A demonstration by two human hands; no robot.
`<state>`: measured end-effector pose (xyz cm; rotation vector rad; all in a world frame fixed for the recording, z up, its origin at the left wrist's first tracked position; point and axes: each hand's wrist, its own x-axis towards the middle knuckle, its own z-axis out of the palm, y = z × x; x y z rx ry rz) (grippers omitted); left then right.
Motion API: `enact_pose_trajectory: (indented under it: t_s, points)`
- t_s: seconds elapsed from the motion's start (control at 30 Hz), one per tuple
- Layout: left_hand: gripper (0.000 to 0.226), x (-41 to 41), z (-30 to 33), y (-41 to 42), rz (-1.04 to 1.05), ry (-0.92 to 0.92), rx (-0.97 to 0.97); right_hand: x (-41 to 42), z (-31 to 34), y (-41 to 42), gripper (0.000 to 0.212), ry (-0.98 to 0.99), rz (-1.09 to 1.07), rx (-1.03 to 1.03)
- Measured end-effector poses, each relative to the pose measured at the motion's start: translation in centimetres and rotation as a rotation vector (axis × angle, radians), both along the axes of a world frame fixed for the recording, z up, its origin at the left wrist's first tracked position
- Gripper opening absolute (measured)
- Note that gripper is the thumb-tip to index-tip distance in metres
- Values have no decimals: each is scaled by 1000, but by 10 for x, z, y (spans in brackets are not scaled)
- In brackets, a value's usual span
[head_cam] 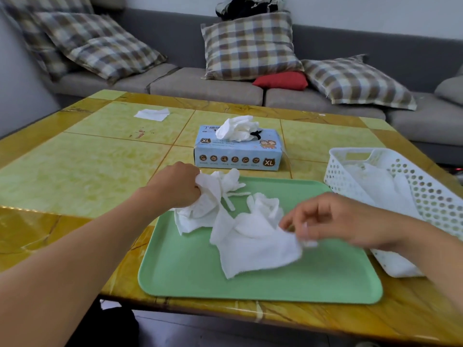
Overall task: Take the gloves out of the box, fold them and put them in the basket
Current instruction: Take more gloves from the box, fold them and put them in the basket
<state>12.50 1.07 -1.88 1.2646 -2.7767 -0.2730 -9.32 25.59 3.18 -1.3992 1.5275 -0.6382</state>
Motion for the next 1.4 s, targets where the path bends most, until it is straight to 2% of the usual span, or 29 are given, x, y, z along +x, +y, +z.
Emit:
enact_pose_trajectory:
  t_s: [0.07, 0.13, 0.2, 0.23, 0.33, 0.37, 0.43, 0.57, 0.67, 0.7, 0.73, 0.8, 0.87, 0.93, 0.97, 1.03, 1.07, 1.1, 1.13, 1.17, 1.23, 1.27, 1.3, 1.33, 1.4]
  points:
    - [6, -2, 5, 2, -11, -50, 26, -3, 10, -1, 18, -490, -241, -39]
    - [45, 2, 18, 4, -27, -154, 79, -2, 15, -6, 31, -803, -400, -104]
    - [86, 6, 44, 16, -73, -119, 144, -1, 17, -10, 41, -901, -495, -147]
    - [95, 9, 57, 25, -125, -11, 205, -1, 16, -13, 44, -934, -534, -156]
    - [99, 1, 73, 71, -373, 373, 529, -4, 15, -13, 33, -1032, -602, -91]
    - [100, -8, 70, 90, -412, 466, 653, -4, 14, -13, 40, -1034, -595, -57]
    - [97, -31, 57, 114, -384, 595, 768, -1, 11, -12, 58, -1020, -578, -9]
    - [60, -60, 46, 119, -286, 700, 789, 1, 12, -13, 60, -970, -684, -52]
    - [23, -64, 40, 116, -133, 845, 768, -6, 17, -9, 59, -1019, -643, -134]
    - [13, -65, 38, 115, -58, 926, 811, -8, 20, -7, 58, -926, -630, -178]
    - [10, -66, 39, 113, 22, 1000, 880, -9, 19, -5, 61, -743, -615, -210]
    - [13, -64, 42, 105, 162, 1068, 955, -9, 11, -2, 78, -148, -530, -154]
    - [16, -58, 47, 91, 219, 1101, 913, 0, -6, 0, 82, 410, -333, -42]
    - [19, -47, 49, 75, 179, 1083, 691, 11, -30, 1, 69, 688, -141, -25]
    - [23, -40, 49, 66, 130, 996, 474, 16, -37, 1, 53, 762, -92, -51]
    - [35, -27, 44, 48, 45, 656, -1, 9, -37, 1, 18, 1015, -82, -103]
    - [39, -22, 40, 40, 11, 498, -137, 0, -31, 0, 14, 1167, -126, -107]
    - [40, -16, 36, 35, -9, 382, -166, -11, -23, 0, 14, 1218, -189, -154]
    - [37, -13, 31, 32, -17, 301, -127, -24, -16, 2, 17, 1147, -258, -205]
    - [30, -10, 28, 32, -19, 230, -88, -32, -7, 3, 21, 967, -325, -265]
    - [15, -10, 27, 32, -23, 136, -42, -32, 8, 3, 26, 344, -466, -319]
    - [9, -10, 30, 33, -15, 114, -40, -27, 12, 2, 27, -15, -513, -286]
    - [9, -12, 34, 34, -12, 110, -35, -21, 14, 1, 27, -292, -531, -212]
    - [23, -13, 39, 35, -2, 125, -22, -16, 16, -1, 25, -467, -524, -142]
    - [59, -14, 48, 41, 17, 176, 35, -7, 17, -2, 22, -664, -496, -40]
